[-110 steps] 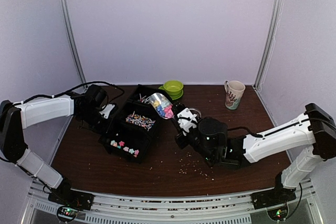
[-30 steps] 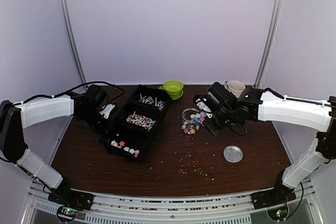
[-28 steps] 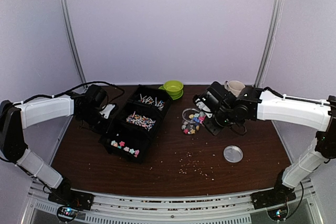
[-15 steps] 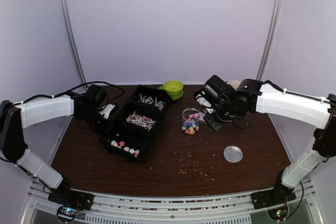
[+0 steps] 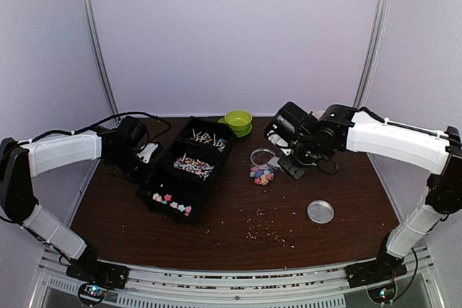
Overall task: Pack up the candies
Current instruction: Place the fake candies in the packing bottle, then place the plate at the center of the board.
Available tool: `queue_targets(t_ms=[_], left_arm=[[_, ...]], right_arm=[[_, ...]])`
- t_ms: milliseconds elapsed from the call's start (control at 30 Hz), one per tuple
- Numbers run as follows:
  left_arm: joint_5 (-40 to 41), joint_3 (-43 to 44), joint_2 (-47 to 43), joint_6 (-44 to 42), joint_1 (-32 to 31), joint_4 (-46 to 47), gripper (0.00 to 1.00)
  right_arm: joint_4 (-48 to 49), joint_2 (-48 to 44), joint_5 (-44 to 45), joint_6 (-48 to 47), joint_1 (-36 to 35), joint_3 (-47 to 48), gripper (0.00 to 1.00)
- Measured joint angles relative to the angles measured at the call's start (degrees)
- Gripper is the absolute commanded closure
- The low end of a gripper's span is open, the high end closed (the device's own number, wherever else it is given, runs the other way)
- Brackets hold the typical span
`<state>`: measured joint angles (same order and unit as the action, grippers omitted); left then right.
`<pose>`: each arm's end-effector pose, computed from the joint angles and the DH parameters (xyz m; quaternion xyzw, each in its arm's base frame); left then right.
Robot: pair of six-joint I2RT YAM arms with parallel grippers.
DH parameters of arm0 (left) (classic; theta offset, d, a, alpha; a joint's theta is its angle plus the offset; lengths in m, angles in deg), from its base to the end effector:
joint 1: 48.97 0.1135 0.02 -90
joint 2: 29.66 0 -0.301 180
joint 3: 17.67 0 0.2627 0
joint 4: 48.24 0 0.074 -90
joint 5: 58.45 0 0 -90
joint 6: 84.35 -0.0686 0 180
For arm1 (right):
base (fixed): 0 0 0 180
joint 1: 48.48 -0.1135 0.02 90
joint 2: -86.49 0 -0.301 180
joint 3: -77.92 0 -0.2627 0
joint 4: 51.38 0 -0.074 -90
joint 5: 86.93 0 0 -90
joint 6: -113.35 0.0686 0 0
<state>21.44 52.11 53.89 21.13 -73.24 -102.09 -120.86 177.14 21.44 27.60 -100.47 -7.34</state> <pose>0.2642 -0.1323 0.2192 0.0919 0.9730 -0.1470 0.1524 0.2285 0.2572 0.3067 -0.3592 0.8958 -0.0384 0.2591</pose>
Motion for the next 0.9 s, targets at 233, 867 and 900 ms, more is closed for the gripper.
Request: queue_targets(t_ms=[233, 867, 900], left_arm=[[-0.11, 0.0, 0.02, 0.0, 0.0, -0.07, 1.0], [-0.31, 0.11, 5.4, -0.42, -0.68, -1.25, 1.0], [-0.2, 0.11, 5.81, -0.42, -0.9, -1.25, 1.0]], right_arm=[[-0.33, 0.5, -0.07, -1.25, 0.0, 0.61, 1.0], [14.36, -6.51, 1.09, -7.45, -4.87, -8.13, 1.0], [14.82, -6.71, 1.01, -7.61, -5.01, -8.22, 1.0]])
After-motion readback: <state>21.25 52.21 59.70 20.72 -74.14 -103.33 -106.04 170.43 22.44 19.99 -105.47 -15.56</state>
